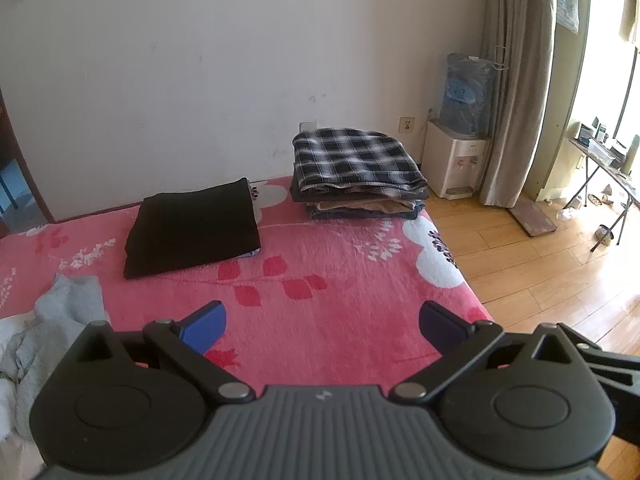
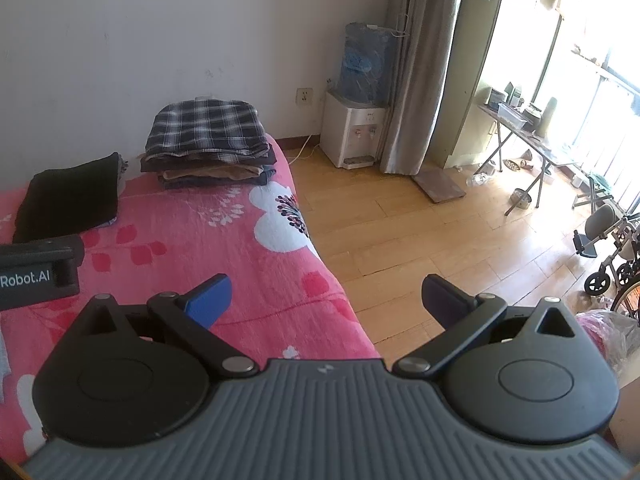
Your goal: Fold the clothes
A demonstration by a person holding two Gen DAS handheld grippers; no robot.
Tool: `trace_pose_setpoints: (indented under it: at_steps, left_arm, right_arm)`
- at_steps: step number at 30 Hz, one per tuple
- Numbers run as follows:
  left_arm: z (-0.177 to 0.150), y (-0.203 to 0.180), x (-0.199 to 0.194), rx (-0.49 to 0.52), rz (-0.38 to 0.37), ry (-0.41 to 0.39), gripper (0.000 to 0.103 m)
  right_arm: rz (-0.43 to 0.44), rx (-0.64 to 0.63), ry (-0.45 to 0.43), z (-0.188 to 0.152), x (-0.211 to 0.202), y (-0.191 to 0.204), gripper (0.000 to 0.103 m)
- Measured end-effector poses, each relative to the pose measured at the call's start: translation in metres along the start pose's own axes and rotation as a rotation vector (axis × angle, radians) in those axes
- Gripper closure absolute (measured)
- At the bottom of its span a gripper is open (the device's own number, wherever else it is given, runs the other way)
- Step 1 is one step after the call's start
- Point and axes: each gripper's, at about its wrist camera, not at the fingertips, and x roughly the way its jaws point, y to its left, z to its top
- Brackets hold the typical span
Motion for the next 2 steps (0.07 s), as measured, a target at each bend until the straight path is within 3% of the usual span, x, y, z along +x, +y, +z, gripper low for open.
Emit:
trace_pose_setpoints:
  at_steps: [2]
  left_arm:
    - [0.0001,-0.0001,-0.0003,0.000,0.000,0.001,0.000]
  right_arm:
    - [0.001,0.000,0.001,-0.0001,0.0004,0.0003,0.001]
